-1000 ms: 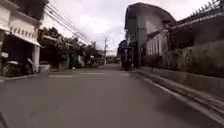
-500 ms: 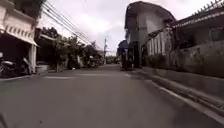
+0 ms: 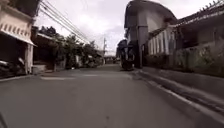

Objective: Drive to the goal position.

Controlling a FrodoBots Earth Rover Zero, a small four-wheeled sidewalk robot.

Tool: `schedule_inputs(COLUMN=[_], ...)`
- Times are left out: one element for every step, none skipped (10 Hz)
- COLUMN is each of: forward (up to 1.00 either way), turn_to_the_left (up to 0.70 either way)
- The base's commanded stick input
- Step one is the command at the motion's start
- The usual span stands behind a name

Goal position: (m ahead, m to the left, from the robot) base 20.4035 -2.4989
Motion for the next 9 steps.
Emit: schedule_inputs(forward=[0.7, 0.7, 0.7, 0.7, 0.7, 0.7, 0.7, 0.7, 0.7], turn_to_the_left=[0.0, 0.0, 0.0, 0.0, 0.0, 0.0, 0.0, 0.0, 0.0])
